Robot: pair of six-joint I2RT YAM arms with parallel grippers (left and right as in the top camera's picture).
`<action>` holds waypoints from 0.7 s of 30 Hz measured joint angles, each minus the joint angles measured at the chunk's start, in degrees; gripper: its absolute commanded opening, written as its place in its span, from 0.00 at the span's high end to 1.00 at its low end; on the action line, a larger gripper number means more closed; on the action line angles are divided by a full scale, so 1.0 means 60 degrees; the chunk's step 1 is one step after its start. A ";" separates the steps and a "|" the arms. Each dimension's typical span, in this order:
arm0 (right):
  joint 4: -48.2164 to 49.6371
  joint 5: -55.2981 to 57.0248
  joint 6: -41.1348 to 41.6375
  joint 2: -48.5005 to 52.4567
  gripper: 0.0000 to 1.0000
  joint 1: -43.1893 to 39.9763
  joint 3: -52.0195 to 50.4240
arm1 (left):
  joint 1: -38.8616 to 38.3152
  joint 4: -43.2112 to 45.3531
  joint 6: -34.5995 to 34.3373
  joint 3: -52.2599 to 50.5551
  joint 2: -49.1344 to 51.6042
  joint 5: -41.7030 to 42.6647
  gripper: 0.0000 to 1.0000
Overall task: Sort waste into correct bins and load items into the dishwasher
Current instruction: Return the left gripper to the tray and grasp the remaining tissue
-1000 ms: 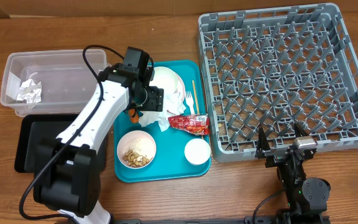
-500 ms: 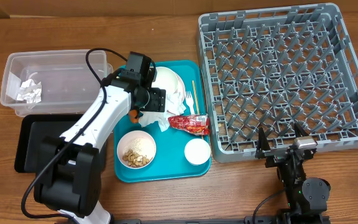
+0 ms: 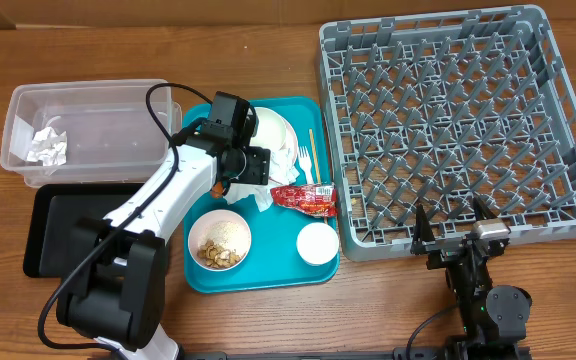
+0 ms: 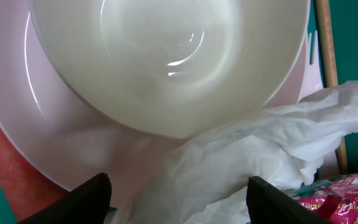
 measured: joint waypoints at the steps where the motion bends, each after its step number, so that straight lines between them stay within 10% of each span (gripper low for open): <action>1: 0.0004 0.0004 0.0004 0.0000 0.00 0.0000 0.0000 | 0.0000 0.0000 0.0000 0.0000 0.0000 0.0000 0.30; 21: 0.0004 0.0000 0.0004 0.0000 0.00 0.0000 0.0000 | -0.0106 -0.0007 -0.0015 0.0000 0.0000 0.0004 0.75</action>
